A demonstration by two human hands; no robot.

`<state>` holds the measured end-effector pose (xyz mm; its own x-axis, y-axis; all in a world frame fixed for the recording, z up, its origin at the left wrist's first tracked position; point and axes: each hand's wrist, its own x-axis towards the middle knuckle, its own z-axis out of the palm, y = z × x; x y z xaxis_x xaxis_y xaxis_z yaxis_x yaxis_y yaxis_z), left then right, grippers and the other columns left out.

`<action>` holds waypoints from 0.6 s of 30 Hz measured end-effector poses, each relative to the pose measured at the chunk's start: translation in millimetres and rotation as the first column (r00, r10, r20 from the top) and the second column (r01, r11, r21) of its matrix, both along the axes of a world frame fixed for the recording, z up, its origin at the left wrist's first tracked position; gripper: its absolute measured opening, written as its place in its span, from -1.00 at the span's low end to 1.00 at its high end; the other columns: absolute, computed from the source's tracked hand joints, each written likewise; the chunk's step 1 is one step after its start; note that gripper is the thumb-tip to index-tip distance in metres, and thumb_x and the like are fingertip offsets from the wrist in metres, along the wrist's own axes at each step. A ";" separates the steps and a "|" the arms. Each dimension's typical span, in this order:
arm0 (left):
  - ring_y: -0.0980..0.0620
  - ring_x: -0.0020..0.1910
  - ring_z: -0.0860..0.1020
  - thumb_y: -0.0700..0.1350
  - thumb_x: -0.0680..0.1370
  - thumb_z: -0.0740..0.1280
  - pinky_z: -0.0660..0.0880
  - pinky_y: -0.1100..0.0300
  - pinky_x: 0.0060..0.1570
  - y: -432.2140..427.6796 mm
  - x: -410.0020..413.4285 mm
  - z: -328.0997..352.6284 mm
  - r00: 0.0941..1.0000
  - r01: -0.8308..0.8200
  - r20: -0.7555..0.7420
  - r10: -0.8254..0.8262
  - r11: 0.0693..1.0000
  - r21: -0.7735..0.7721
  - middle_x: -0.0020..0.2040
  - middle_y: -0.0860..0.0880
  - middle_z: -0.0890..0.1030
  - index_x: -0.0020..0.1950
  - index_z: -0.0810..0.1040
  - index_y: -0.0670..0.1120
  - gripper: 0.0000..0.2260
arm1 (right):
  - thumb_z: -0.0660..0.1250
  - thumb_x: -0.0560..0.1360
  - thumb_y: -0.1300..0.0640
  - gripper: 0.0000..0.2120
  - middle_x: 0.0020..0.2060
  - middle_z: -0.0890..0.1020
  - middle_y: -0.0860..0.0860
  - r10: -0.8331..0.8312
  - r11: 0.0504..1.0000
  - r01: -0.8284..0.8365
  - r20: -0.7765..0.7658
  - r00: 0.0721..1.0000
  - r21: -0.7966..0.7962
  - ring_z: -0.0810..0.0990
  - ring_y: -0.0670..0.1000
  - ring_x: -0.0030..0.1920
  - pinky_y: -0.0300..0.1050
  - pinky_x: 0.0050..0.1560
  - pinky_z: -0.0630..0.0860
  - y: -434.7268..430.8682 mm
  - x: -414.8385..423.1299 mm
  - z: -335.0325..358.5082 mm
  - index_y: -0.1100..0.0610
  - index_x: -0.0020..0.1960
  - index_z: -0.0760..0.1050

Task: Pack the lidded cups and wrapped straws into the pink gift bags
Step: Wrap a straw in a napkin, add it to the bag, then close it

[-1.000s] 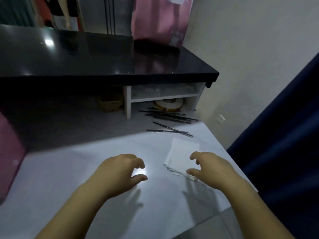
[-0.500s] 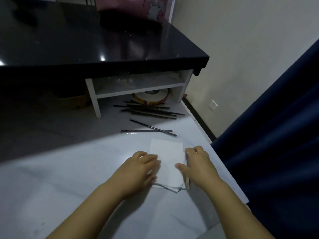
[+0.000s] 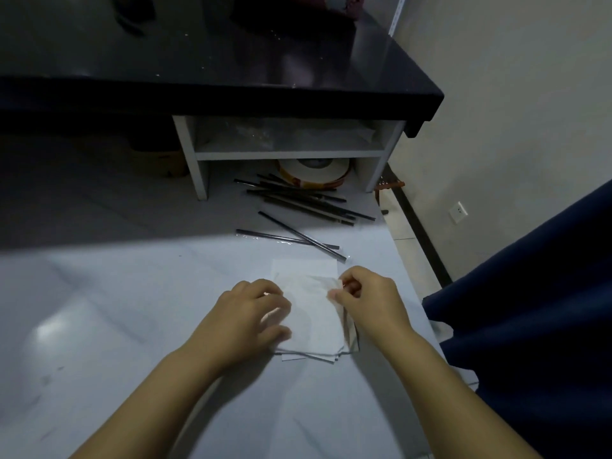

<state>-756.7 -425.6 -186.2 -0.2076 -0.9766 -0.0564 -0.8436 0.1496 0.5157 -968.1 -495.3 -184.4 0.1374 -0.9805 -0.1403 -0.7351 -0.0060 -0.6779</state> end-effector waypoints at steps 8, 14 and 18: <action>0.22 -0.02 0.47 0.03 0.43 0.41 0.37 0.48 -0.03 8.7 -2.7 2.6 0.949 -0.234 -0.227 0.219 0.971 -0.042 0.15 0.09 0.44 0.27 0.41 0.04 -0.56 | 0.39 0.47 0.15 -0.82 -0.37 0.59 -0.11 0.016 1.000 -0.016 0.186 0.982 -0.004 0.53 -0.11 -0.38 -0.04 -0.28 0.56 12.6 -10.7 10.9 -0.06 -0.26 0.50; 0.23 0.14 0.30 0.11 0.39 0.42 0.29 0.44 0.01 7.7 -3.0 9.5 0.954 -0.220 -0.204 0.219 0.975 0.022 0.18 0.28 0.34 0.36 0.30 0.16 -0.43 | 0.44 0.42 0.21 -0.85 -0.43 0.61 0.05 0.091 0.967 -0.172 0.374 0.923 0.190 0.56 0.02 -0.47 0.00 -0.40 0.55 20.9 -10.7 27.1 0.04 -0.26 0.53; 0.15 -0.06 0.51 -0.11 0.47 0.36 0.35 0.42 -0.16 8.0 -4.7 14.5 0.980 -0.149 -0.128 0.152 0.988 0.033 -0.09 0.18 0.58 -0.02 0.60 0.06 -0.88 | 0.42 0.44 0.12 -0.90 -0.40 0.61 -0.02 0.081 0.938 -0.217 0.435 0.897 0.272 0.56 -0.05 -0.47 -0.13 -0.48 0.49 20.2 -8.3 26.0 0.08 -0.23 0.56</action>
<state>-761.4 -417.6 -171.6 -0.0655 -0.9960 -0.0613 -0.7816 0.0130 0.6237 -976.4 -475.1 -158.3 0.3899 -0.8608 -0.3271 -0.3959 0.1640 -0.9035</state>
